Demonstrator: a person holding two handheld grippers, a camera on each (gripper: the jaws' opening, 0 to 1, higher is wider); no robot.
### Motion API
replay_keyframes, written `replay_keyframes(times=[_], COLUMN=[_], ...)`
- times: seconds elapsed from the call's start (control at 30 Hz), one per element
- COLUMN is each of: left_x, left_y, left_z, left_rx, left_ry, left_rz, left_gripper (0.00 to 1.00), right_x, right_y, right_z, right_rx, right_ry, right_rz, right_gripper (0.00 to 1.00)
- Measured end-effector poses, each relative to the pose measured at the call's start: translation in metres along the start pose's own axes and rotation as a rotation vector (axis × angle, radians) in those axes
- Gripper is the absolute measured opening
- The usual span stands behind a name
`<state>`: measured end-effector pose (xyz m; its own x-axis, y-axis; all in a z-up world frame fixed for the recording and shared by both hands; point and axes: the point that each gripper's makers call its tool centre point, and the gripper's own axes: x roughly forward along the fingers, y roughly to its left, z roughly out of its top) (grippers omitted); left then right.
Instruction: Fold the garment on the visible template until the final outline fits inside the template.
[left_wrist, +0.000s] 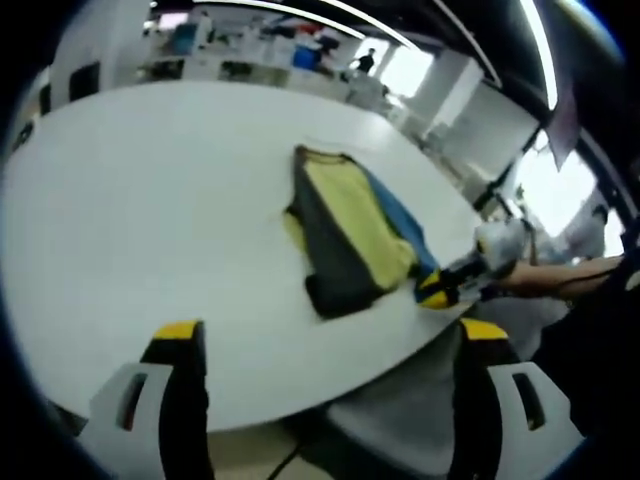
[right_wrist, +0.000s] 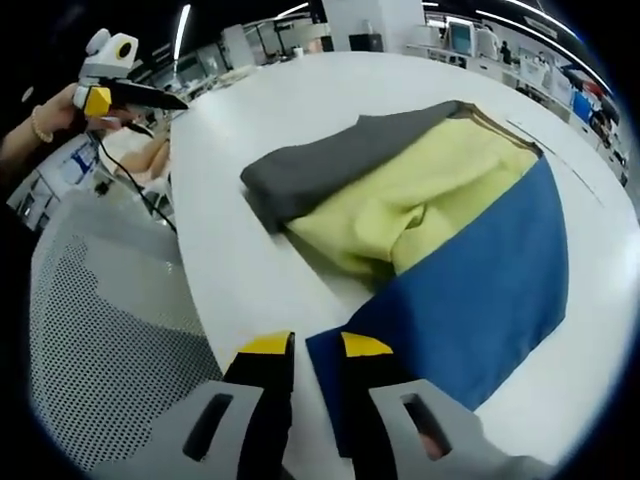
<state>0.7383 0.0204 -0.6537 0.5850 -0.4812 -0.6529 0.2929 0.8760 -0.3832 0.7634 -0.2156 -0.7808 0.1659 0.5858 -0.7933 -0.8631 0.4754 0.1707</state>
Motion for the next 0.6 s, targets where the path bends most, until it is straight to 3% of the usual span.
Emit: replay_keyframes(times=[0.6], left_x=[0.0018], left_y=[-0.0081], left_z=[-0.0001], left_rx=[0.004], left_ry=[0.004], left_rz=[-0.001], left_gripper=[0.98], right_x=[0.0004], right_y=[-0.0077], right_z=[-0.0012], right_rx=[-0.083], right_ry=[0.014], right_rz=[-0.051], right_gripper=[0.06])
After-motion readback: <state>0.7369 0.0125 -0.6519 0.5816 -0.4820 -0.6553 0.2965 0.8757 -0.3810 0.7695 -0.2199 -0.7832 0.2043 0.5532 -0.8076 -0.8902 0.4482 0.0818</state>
